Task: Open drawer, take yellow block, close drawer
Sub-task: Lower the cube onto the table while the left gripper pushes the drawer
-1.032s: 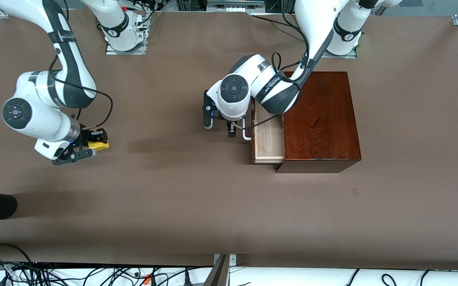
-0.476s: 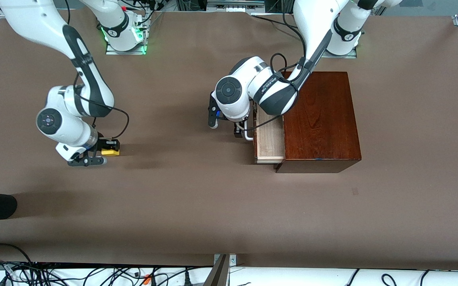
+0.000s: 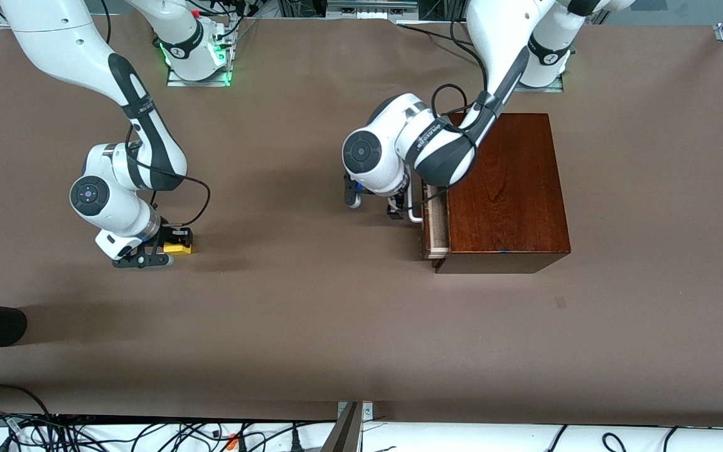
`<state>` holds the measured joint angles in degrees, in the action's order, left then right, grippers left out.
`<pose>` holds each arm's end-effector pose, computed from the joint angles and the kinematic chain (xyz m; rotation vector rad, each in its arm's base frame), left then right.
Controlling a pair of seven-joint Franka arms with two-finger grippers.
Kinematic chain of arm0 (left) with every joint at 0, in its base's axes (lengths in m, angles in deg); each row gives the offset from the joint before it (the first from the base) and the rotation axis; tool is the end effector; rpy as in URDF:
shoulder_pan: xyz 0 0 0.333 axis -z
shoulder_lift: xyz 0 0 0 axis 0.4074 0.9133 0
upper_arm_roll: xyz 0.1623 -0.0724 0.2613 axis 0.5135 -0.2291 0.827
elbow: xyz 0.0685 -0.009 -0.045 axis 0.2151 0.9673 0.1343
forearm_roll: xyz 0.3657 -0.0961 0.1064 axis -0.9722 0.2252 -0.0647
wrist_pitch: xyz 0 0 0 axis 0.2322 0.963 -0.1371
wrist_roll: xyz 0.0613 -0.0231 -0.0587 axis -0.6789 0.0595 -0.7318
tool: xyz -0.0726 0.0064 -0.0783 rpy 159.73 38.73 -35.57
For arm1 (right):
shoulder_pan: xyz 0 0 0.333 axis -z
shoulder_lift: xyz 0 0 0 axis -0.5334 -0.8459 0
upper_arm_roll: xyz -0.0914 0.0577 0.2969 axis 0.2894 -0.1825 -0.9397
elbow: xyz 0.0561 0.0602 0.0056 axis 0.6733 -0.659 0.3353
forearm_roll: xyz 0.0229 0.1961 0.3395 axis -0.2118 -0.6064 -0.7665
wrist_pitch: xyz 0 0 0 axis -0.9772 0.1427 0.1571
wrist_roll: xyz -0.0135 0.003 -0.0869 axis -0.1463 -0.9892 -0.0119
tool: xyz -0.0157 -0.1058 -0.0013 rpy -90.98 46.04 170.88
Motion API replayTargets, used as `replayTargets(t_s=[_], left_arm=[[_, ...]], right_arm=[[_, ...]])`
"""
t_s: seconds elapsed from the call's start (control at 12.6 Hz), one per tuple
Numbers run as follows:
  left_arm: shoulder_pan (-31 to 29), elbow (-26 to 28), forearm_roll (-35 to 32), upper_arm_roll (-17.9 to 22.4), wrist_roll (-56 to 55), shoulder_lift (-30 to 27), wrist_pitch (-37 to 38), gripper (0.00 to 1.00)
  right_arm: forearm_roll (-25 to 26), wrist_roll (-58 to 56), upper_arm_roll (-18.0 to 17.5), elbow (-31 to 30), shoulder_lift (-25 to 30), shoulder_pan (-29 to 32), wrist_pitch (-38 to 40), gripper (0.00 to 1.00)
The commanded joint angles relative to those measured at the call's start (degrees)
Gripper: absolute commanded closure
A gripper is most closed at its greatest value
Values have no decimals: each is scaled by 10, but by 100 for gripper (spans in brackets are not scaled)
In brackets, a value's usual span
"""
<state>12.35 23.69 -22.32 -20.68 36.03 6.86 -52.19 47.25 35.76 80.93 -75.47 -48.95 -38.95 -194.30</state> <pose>0.5223 -0.4533 0.2829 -2.1317 2.2138 0.5767 0.6034 0.0466 0.2002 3.1020 0.1385 0.0026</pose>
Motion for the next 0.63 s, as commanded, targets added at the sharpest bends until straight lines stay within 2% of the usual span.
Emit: replayTargets(t_s=[0.0, 0.24, 0.48, 0.56], left_arm=[[-17, 5, -24, 4, 17, -9, 15, 0], [-20, 6, -24, 4, 17, -9, 17, 0], [-26, 6, -24, 4, 17, -9, 23, 0], [-26, 6, -25, 4, 17, -9, 23, 0]], right_arm=[[26, -4, -7, 10, 16, 8, 7, 0], [25, -3, -7, 14, 72, 14, 18, 0], [22, -1, -13, 65, 136, 14, 149, 0], [22, -1, -20, 67, 164, 14, 170, 0]])
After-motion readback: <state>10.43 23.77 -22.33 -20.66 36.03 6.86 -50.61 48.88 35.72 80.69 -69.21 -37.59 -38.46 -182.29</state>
